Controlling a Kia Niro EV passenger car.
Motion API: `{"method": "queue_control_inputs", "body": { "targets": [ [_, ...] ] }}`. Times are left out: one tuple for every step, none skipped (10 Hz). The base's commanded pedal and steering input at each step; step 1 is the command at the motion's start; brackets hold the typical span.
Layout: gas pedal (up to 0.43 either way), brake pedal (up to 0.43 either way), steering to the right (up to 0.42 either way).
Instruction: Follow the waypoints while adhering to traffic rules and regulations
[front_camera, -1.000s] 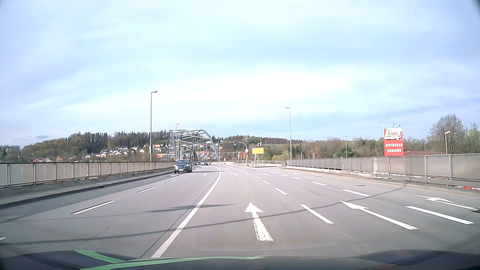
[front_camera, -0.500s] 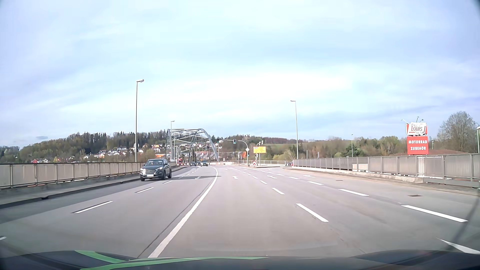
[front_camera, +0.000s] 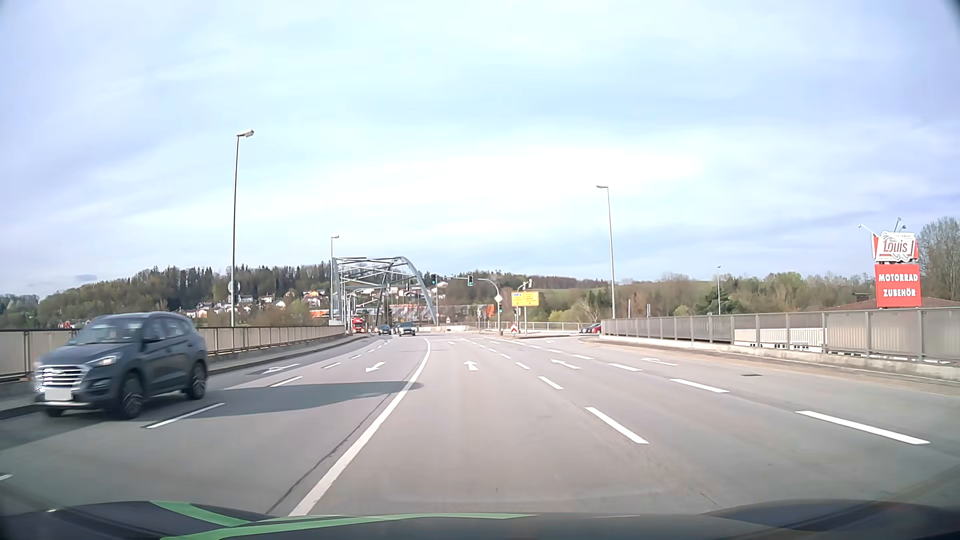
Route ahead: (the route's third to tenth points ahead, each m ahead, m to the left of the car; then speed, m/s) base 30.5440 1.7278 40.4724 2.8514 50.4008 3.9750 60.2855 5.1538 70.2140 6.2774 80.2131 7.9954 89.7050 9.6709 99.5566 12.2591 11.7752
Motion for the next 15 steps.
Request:
{"method": "queue_control_inputs", "body": {
  "targets": [
    [0.11,0.0,-0.009],
    [0.11,0.0,-0.01],
    [0.11,0.0,-0.01],
    [0.118,0.0,-0.011],
    [0.118,0.0,-0.01],
    [0.118,0.0,-0.01],
    [0.118,0.0,-0.01],
    [0.118,0.0,-0.01],
    [0.118,0.0,-0.01],
    [0.118,0.0,-0.01],
    [0.118,0.0,-0.01],
    [0.118,0.0,-0.01],
    [0.118,0.0,-0.01],
    [0.118,0.0,-0.01],
    [0.118,0.0,-0.009]
  ]
}}
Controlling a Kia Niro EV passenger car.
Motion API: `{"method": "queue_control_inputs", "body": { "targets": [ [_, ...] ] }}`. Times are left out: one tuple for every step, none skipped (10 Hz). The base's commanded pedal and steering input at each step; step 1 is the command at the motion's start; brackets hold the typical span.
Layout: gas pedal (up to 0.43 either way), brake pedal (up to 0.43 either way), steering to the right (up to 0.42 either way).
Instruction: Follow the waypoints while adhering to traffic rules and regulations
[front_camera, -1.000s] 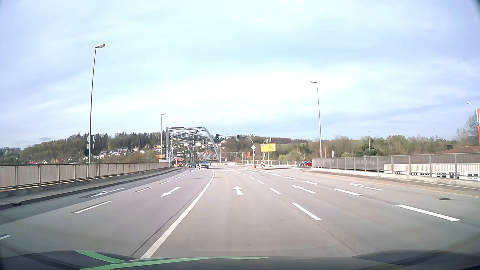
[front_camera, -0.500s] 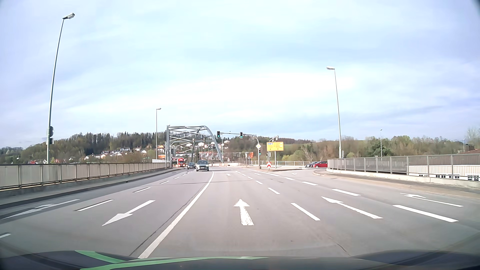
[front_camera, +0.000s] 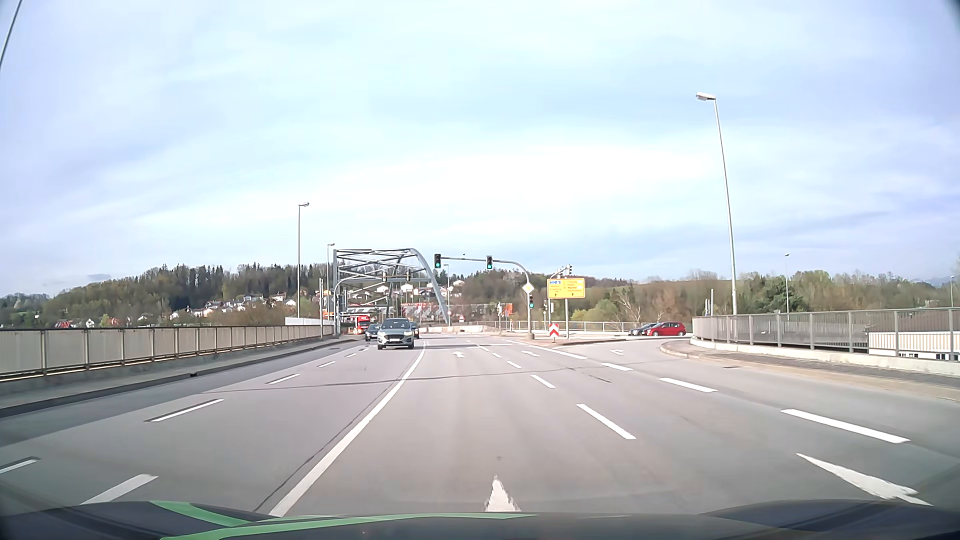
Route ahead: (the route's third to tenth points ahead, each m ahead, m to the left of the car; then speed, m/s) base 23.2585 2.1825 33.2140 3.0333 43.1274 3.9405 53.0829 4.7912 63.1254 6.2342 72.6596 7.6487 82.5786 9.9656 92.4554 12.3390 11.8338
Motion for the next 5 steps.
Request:
{"method": "queue_control_inputs", "body": {
  "targets": [
    [0.118,0.0,-0.009],
    [0.118,0.0,-0.009],
    [0.118,0.0,-0.009],
    [0.118,0.0,-0.009],
    [0.118,0.0,-0.009]
  ]
}}
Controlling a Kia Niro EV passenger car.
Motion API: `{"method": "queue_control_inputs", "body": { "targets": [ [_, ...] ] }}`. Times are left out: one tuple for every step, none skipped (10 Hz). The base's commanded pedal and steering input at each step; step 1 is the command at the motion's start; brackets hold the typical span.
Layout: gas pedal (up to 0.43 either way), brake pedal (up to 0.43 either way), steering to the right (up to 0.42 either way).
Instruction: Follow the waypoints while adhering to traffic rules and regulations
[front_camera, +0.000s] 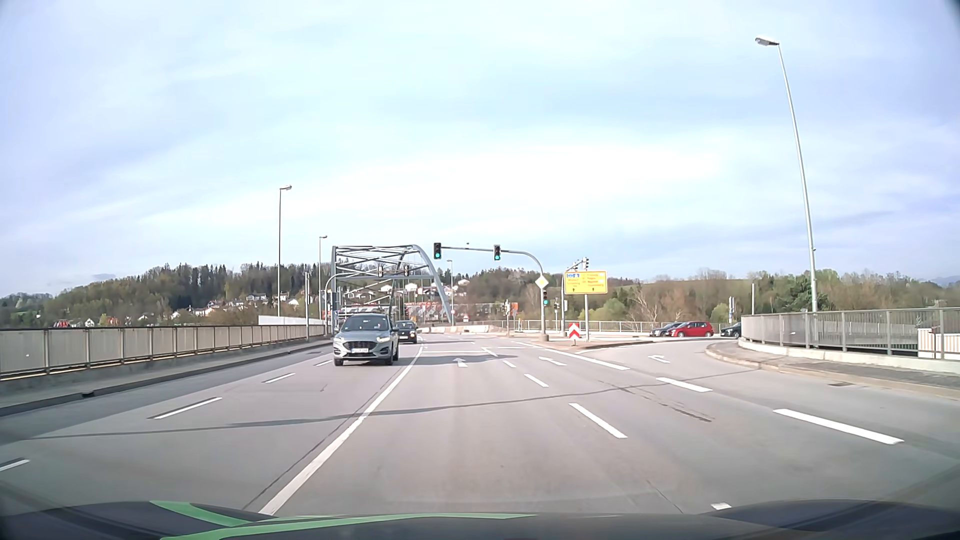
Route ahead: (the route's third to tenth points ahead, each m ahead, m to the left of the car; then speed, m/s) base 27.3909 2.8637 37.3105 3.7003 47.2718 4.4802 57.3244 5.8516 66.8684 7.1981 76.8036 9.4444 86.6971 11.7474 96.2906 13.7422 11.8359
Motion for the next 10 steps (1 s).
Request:
{"method": "queue_control_inputs", "body": {
  "targets": [
    [0.118,0.0,-0.01],
    [0.118,0.0,-0.011],
    [0.118,0.0,-0.013],
    [0.118,0.0,-0.014],
    [0.118,0.0,-0.014],
    [0.118,0.0,-0.015],
    [0.118,0.0,-0.015],
    [0.118,0.0,-0.015],
    [0.118,0.0,-0.015],
    [0.118,0.0,-0.015]
  ]
}}
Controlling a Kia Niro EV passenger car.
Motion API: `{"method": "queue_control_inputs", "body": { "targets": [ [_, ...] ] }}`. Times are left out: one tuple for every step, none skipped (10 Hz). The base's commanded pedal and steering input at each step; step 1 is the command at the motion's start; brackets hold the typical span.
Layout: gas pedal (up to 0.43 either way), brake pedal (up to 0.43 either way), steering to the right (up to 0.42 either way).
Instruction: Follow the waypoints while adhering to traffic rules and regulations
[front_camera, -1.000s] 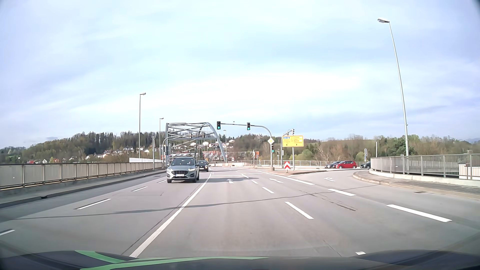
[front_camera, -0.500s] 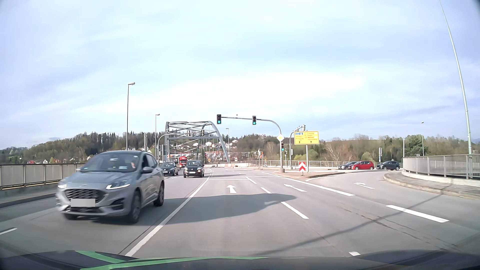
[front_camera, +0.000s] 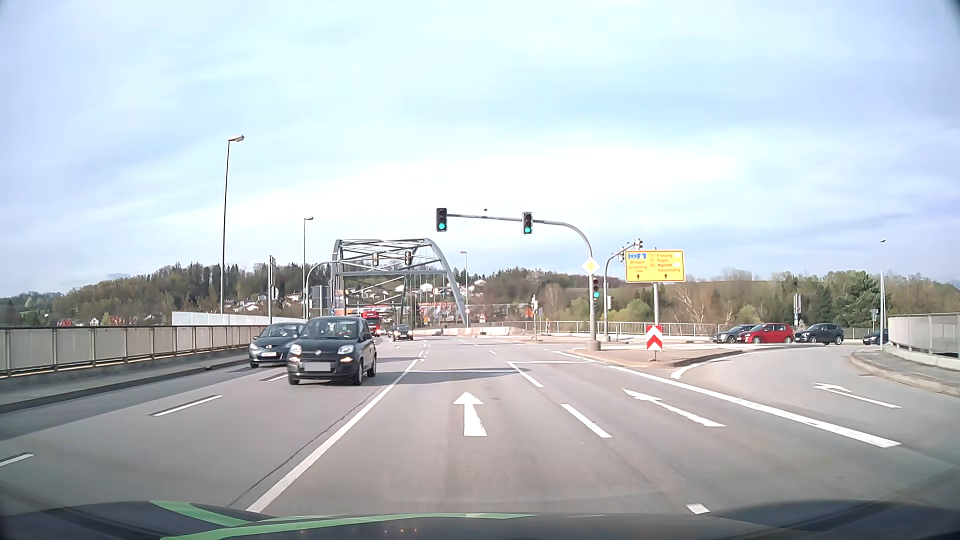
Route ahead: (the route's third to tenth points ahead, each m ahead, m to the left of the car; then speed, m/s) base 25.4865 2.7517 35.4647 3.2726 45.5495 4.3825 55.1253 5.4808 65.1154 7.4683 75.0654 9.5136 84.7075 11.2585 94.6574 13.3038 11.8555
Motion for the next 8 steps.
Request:
{"method": "queue_control_inputs", "body": {
  "targets": [
    [0.11,0.0,-0.015],
    [0.098,0.0,-0.015],
    [0.087,0.0,-0.015],
    [0.079,0.0,-0.015],
    [0.047,0.0,-0.015],
    [0.008,0.0,-0.014],
    [0.0,0.0,-0.014],
    [0.0,0.0,-0.013]
  ]
}}
